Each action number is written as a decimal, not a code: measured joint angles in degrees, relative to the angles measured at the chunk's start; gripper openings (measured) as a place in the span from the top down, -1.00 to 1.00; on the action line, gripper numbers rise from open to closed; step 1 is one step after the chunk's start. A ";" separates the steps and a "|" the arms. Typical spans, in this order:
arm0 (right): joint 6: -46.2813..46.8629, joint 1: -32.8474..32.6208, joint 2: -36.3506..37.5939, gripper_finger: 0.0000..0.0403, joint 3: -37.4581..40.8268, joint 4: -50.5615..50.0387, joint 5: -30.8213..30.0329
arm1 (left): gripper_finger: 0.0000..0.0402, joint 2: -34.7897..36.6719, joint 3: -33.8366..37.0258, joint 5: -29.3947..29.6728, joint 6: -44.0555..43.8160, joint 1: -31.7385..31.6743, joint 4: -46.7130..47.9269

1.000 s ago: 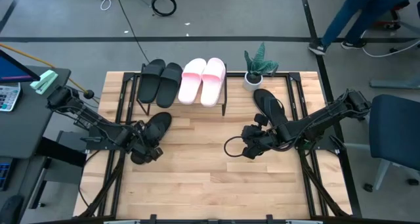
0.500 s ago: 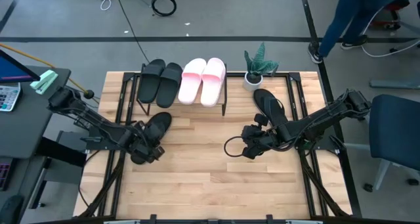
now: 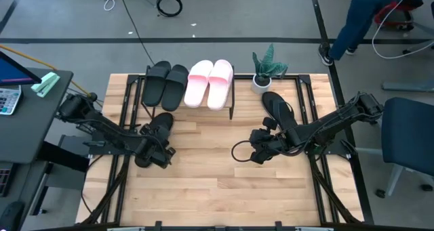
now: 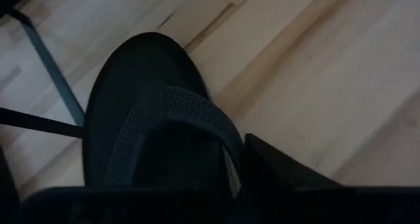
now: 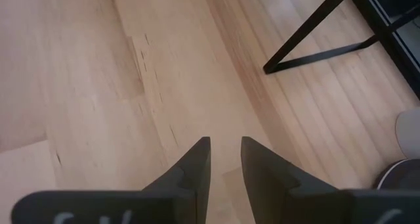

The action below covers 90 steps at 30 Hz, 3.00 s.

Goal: Pick and place slides into the shelf
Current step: Put the left black slipper under the shelf

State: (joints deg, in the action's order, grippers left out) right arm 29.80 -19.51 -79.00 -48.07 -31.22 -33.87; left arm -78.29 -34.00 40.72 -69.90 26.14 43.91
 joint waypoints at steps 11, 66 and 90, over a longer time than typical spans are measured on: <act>-0.31 0.00 0.00 0.55 0.00 0.00 -0.02 | 0.96 -0.45 0.02 5.76 5.35 -11.36 -15.25; -1.31 -0.01 0.00 0.55 0.00 0.20 0.00 | 0.97 2.22 -4.68 -7.52 24.30 -29.78 -19.75; 2.08 -0.02 0.00 0.55 0.00 0.20 0.07 | 0.57 2.24 -4.70 -11.40 20.33 -32.73 -17.22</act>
State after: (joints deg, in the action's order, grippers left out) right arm 31.88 -19.53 -79.00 -48.07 -31.03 -33.80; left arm -76.05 -38.70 29.32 -49.57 -6.59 26.69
